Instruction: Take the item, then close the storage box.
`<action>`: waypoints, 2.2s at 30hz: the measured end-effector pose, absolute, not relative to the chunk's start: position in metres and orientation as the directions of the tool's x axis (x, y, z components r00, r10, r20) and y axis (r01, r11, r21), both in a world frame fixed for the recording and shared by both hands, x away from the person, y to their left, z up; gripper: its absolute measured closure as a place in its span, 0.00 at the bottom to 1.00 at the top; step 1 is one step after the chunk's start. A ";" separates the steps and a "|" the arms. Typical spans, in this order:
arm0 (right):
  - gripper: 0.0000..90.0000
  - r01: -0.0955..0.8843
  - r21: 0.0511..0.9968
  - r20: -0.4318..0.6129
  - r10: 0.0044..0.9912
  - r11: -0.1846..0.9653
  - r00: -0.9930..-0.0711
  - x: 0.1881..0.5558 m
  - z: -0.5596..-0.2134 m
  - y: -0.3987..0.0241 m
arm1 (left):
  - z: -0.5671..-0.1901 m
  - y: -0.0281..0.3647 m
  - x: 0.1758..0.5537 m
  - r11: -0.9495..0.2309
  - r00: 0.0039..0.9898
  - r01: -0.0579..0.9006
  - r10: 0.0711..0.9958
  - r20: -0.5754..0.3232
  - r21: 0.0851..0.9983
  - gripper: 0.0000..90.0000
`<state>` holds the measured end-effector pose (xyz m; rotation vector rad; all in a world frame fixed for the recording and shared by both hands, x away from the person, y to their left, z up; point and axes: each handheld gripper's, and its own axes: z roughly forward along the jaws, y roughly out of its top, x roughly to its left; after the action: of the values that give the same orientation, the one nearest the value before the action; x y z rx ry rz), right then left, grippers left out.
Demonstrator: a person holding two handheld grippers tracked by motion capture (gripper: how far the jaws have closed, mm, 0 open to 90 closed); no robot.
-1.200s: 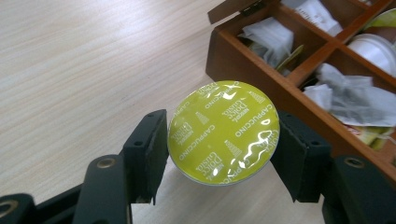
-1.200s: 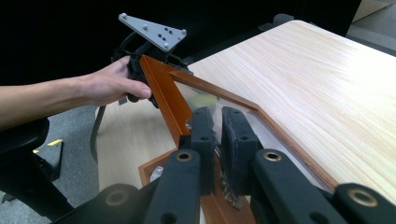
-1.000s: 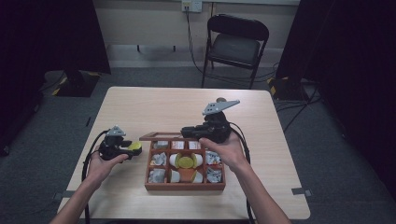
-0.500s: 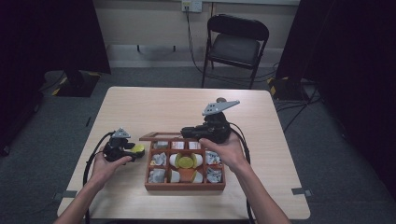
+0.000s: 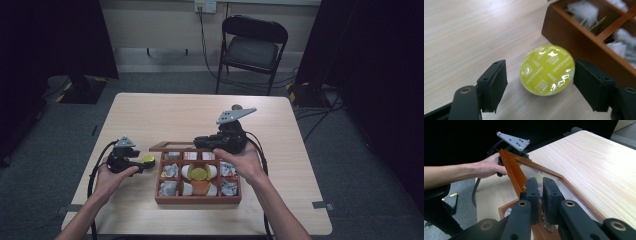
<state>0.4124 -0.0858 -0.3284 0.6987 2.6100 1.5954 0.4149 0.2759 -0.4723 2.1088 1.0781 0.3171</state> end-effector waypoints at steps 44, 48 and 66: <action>0.93 0.350 0.843 0.208 0.352 0.408 -0.912 0.408 -0.332 -0.085 | -0.509 0.316 0.361 -0.362 0.547 0.585 0.837 -0.023 0.726 0.12; 0.93 0.350 0.842 0.210 0.347 0.411 -0.914 0.407 -0.333 -0.085 | -0.509 0.316 0.361 -0.363 0.548 0.584 0.836 -0.023 0.726 0.12; 0.93 0.323 0.839 0.179 0.339 0.437 -0.924 0.399 -0.337 -0.084 | -0.509 0.316 0.361 -0.365 0.551 0.584 0.834 -0.025 0.725 0.12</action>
<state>0.3993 -0.0843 -0.3368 0.6101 2.6494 1.5423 0.3614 0.3159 -0.5094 2.0871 1.1367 0.4577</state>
